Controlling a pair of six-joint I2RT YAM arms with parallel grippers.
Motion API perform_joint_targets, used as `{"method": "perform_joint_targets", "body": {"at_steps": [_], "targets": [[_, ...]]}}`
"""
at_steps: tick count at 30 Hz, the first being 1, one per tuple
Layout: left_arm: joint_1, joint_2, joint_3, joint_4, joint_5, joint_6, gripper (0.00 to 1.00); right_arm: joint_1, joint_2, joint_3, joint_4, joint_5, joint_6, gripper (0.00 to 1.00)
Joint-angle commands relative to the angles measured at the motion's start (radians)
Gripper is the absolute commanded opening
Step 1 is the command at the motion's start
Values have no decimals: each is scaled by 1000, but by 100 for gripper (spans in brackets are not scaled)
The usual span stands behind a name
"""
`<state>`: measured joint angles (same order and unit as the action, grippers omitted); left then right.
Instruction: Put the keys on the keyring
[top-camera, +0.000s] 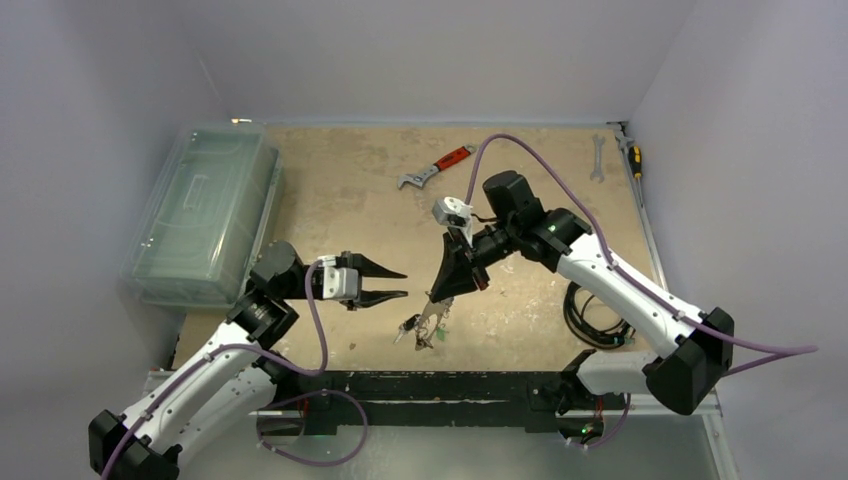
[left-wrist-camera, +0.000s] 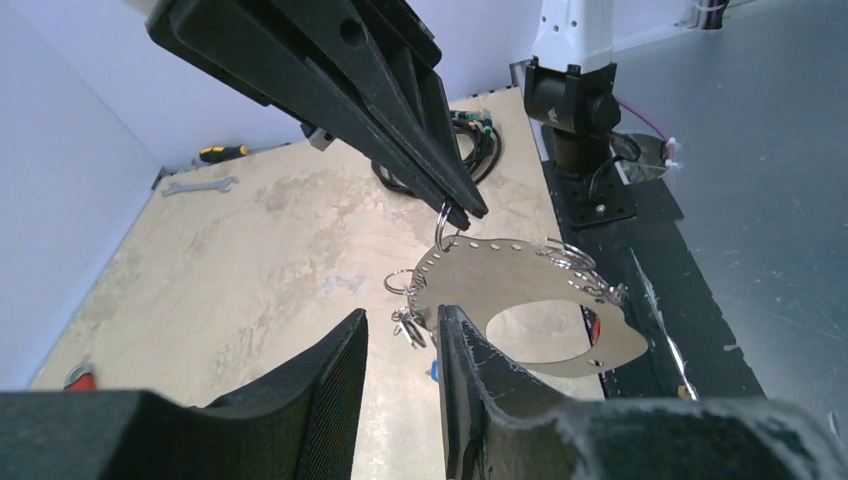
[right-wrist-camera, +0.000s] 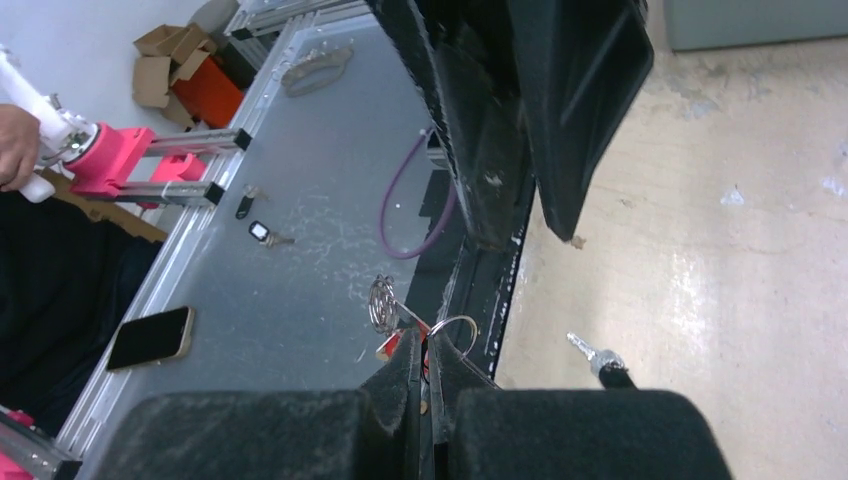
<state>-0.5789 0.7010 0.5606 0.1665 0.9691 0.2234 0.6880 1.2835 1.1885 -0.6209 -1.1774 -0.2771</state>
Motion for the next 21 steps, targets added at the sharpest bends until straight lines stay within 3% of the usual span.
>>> {"method": "perform_joint_targets", "body": {"at_steps": [1,7,21], "targets": [[-37,37,-51,236,47,-142,29,13,0,46,1,-80,-28,0],[-116,74,-44,255,22,-144,29,34,29,54,1,-83,-37,0],[-127,125,-34,171,23,-86,25,74,21,65,8,-72,-36,0]]}}
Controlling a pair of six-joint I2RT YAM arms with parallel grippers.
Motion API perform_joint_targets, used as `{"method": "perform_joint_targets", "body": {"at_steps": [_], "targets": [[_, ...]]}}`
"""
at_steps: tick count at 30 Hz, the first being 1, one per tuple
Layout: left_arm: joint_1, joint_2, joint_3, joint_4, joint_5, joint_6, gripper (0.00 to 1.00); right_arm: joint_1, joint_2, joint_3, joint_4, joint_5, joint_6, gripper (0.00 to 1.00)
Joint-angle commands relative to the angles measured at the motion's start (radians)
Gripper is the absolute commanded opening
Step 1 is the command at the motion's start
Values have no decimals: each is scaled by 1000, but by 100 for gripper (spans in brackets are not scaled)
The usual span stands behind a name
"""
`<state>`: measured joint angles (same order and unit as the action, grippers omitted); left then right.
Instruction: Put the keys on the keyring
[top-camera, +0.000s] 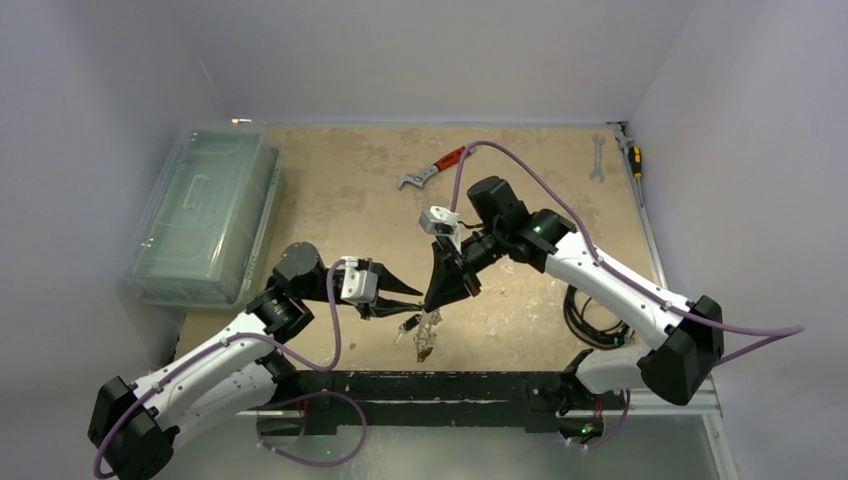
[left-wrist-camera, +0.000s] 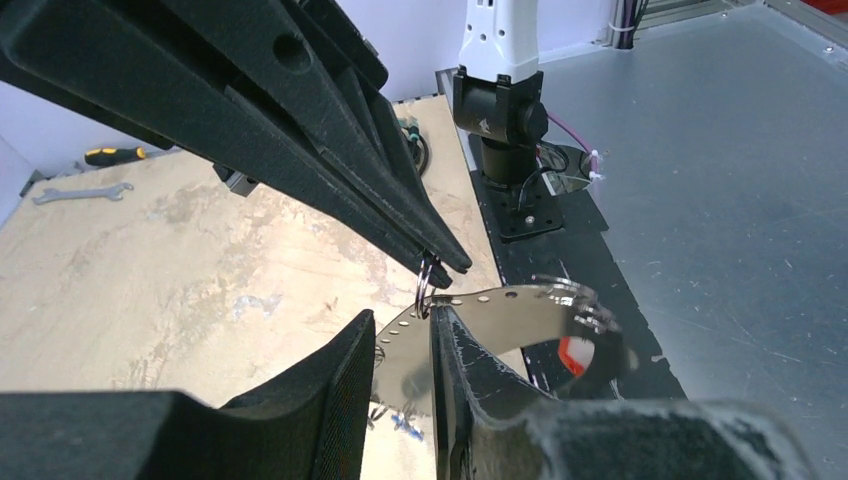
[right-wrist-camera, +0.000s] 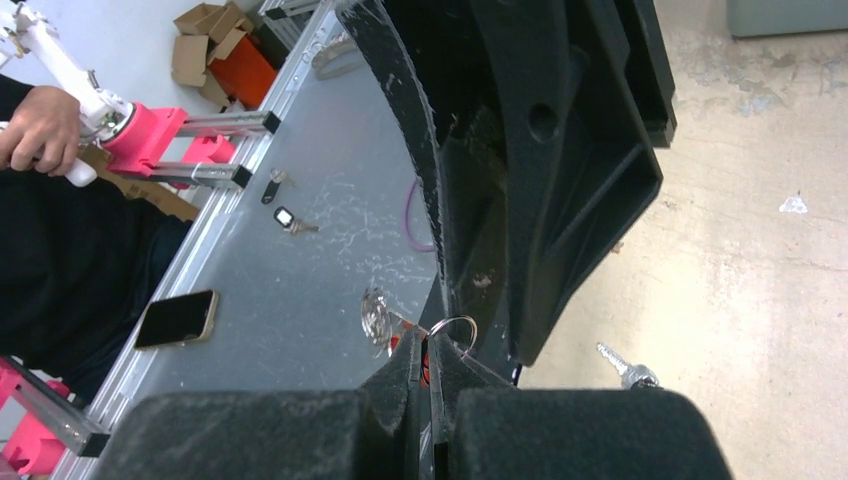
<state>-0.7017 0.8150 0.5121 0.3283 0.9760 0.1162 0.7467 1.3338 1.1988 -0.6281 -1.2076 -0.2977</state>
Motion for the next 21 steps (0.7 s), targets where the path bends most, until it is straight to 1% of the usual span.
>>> {"method": "perform_joint_targets", "body": {"at_steps": [1,5,13,16,19,21], "targets": [[-5,14,15,9,20,20,24,17,-31,56,15,-43,-15,0],[-4,19,9,36,42,4,21,26,-29,56,22,-37,-11,0],[-5,3,-22,131,69,-56,20,34,-3,56,36,-30,-10,0],[-5,6,-22,129,78,-56,10,35,-1,58,42,-29,-9,0],[-4,3,-24,130,83,-58,8,37,-1,58,54,-19,3,0],[-4,1,-25,129,88,-57,4,37,1,58,61,-13,10,0]]}}
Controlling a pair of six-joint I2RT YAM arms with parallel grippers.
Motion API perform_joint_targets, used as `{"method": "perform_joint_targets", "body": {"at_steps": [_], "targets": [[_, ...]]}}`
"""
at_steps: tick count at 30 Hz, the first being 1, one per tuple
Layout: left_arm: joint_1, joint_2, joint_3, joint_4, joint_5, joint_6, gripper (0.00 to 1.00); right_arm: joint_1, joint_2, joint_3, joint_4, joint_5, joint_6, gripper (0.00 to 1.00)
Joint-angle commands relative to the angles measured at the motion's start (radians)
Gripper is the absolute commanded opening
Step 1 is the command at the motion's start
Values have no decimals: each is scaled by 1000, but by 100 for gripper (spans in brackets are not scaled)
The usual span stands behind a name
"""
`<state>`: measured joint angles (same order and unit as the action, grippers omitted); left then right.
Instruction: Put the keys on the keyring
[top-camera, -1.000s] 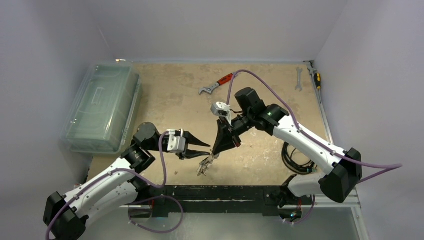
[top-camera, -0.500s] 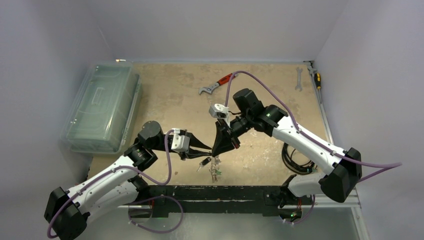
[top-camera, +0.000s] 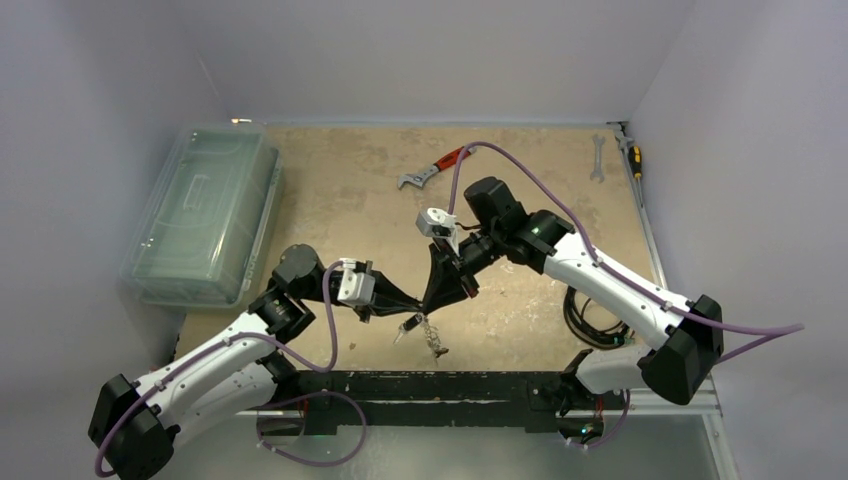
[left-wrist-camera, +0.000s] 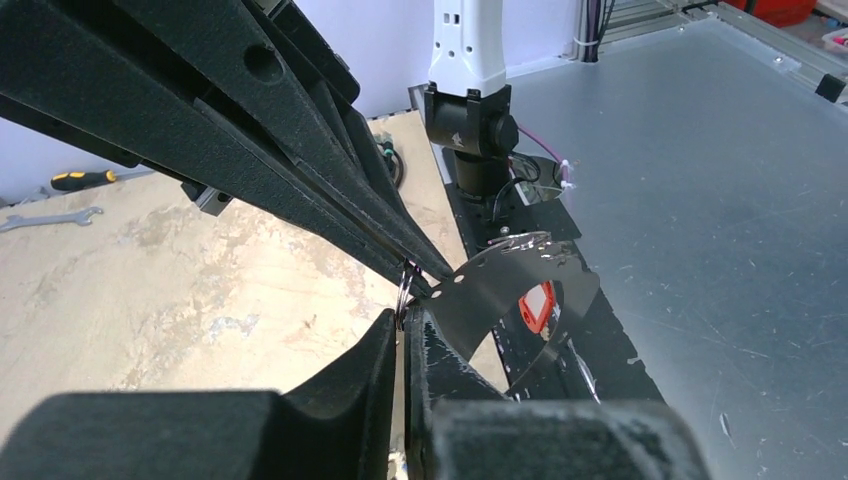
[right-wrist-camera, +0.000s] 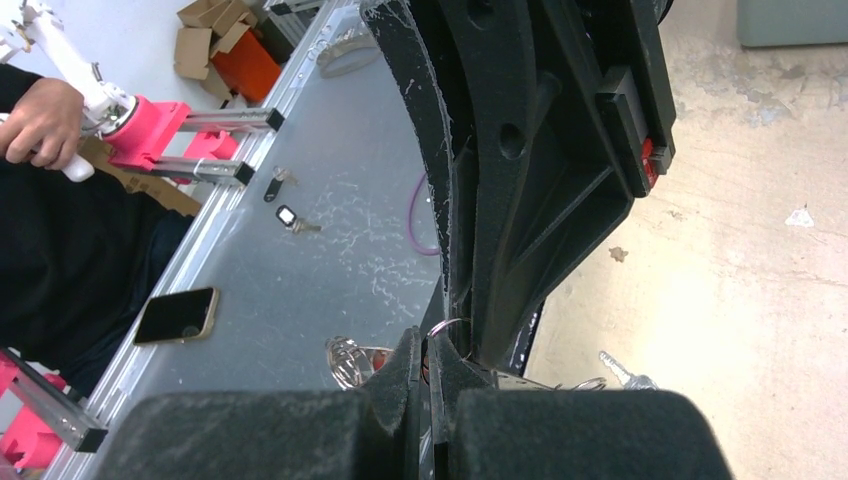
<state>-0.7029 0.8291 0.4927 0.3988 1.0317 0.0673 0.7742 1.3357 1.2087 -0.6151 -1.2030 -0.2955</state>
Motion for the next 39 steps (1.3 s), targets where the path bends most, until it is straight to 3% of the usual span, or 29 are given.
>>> {"method": "perform_joint_targets", "body": {"at_steps": [1,5,12,15,23,28,32,39], "targets": [[-4,-13,-6,56,33,-7,0,9,1,49,55,-13,14,0],[-3,-25,-5,32,27,8,0,10,-4,49,82,13,43,0],[-4,-70,-3,-6,-32,40,0,10,-62,33,175,144,142,49],[-3,-83,-6,-10,-47,48,0,8,-88,26,214,203,178,55],[-3,-102,-9,-1,-70,42,0,10,-158,18,291,377,235,61],[-3,-122,-30,73,-97,-17,0,8,-284,-124,498,528,338,61],[-3,-133,-32,45,-127,-3,0,7,-349,-256,570,455,357,61],[-4,-122,-28,42,-157,-1,0,8,-323,-312,534,384,318,57]]}}
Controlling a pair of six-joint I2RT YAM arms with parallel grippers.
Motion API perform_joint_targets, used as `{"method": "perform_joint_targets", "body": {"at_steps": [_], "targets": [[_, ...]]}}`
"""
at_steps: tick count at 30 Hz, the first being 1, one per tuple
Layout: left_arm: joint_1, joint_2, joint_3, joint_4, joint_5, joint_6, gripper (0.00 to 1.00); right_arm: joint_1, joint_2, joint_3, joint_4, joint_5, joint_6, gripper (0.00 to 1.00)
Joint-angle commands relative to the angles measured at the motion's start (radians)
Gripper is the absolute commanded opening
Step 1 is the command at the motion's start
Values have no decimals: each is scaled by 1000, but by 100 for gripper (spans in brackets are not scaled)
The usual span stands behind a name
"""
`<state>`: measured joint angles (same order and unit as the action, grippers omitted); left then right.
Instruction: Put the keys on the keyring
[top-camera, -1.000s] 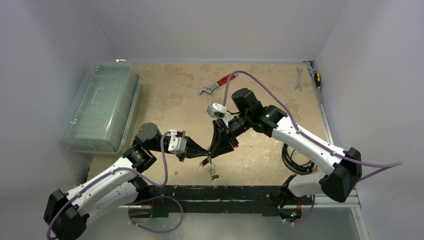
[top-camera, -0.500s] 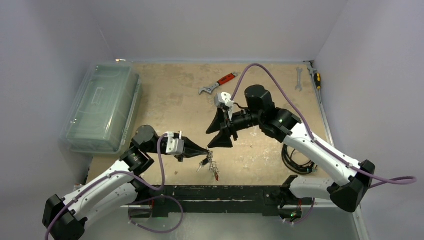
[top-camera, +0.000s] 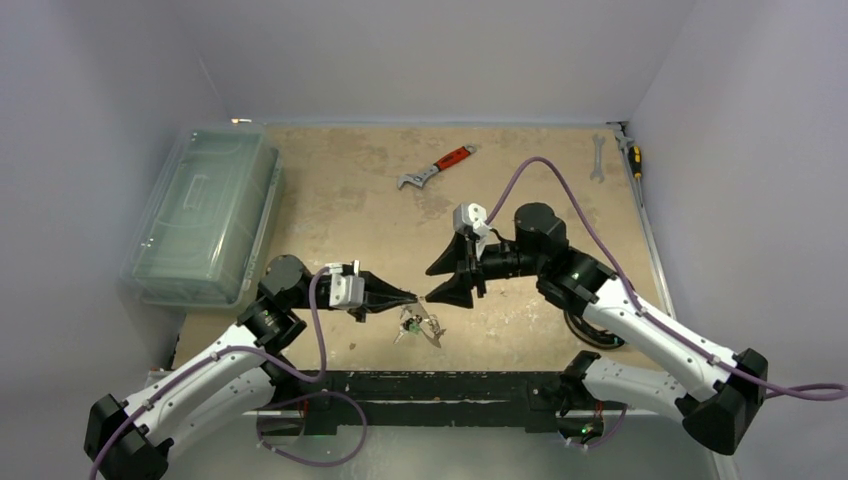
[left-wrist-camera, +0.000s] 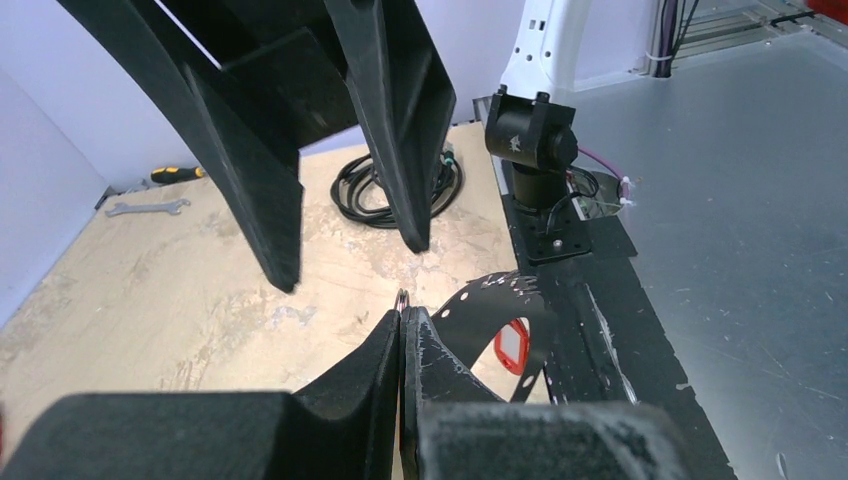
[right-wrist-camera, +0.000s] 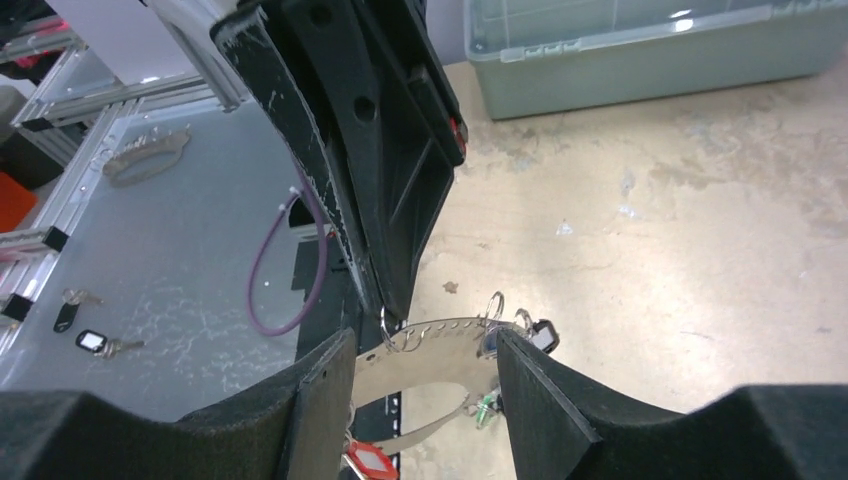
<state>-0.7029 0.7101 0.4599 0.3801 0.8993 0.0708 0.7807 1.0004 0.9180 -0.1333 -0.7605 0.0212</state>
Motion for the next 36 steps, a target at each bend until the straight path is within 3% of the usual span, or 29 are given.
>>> {"method": "perform_joint_targets", "body": {"at_steps": [1,8,19,21,29,30,32,33,36], "targets": [[-4,-1,4,60,-26,-4,0,2,17,-27,62,-62,2,57],[-3,7,4,56,-43,-5,0,3,73,-29,81,-93,-6,50],[-3,17,7,40,-67,0,0,2,138,-49,130,-140,2,12],[-3,15,7,34,-74,1,0,2,138,-53,154,-154,0,0],[-4,14,27,-2,-129,-2,0,3,89,-84,245,-148,28,0],[-4,13,43,-28,-141,4,4,2,78,-78,238,-134,26,0],[-4,11,90,-127,-152,29,28,3,71,-40,166,-104,-9,0],[-3,12,123,-167,-154,52,35,3,70,-12,108,-86,-46,0],[-4,21,229,-417,-158,162,44,7,78,71,-52,-12,-131,0]]}}
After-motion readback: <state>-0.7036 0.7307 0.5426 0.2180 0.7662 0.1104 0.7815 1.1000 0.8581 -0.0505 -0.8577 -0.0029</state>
